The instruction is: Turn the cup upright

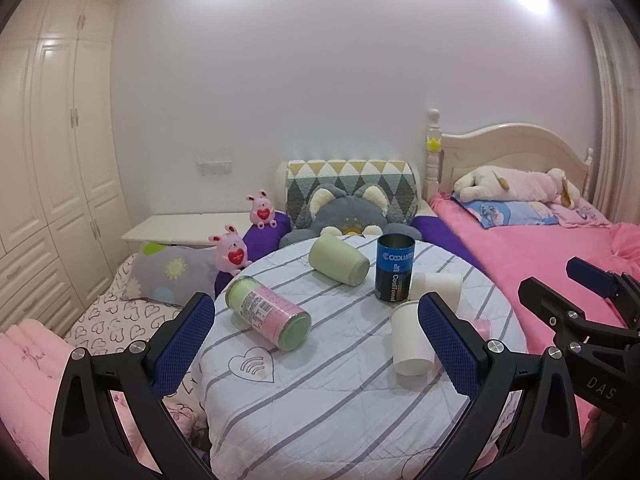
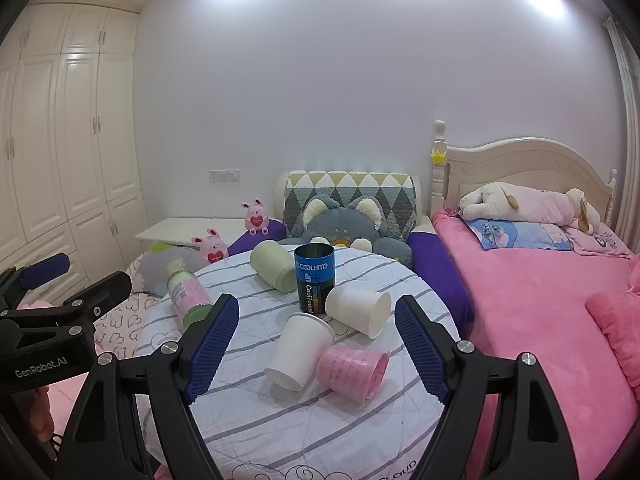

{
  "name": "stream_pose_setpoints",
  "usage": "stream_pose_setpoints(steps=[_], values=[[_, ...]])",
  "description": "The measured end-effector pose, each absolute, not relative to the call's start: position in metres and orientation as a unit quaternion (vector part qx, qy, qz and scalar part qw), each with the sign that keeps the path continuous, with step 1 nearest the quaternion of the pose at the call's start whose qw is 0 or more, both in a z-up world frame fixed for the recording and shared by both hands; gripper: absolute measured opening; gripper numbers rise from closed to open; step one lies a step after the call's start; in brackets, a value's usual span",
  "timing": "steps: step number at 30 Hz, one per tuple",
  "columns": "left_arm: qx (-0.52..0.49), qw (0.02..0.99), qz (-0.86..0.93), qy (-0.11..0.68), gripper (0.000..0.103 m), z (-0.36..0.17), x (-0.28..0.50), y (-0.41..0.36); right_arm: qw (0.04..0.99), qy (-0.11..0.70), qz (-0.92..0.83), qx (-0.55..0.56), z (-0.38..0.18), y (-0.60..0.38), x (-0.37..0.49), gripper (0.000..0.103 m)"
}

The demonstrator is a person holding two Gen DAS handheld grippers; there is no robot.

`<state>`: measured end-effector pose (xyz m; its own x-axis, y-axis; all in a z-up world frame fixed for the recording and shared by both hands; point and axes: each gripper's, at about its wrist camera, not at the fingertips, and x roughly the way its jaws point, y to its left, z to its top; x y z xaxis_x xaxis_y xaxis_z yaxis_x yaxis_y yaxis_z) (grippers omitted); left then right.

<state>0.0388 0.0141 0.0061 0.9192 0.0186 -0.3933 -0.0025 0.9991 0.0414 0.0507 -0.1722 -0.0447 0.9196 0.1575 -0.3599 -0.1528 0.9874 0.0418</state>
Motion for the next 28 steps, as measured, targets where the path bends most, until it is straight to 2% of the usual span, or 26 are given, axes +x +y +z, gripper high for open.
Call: stream_pose_setpoints(steps=[7, 28], values=[[0.016, 0.983, 0.007, 0.184, 0.103, 0.008, 0.044, 0.011, 0.984, 0.163, 0.076, 0.002, -0.044, -0.175, 0.051, 0.082], [0.023, 0.979, 0.011, 0.203, 0.103, -0.005, 0.071, 0.008, 0.980, 0.184, 0.079, -0.001, -0.052, -0.174, 0.079, 0.082]])
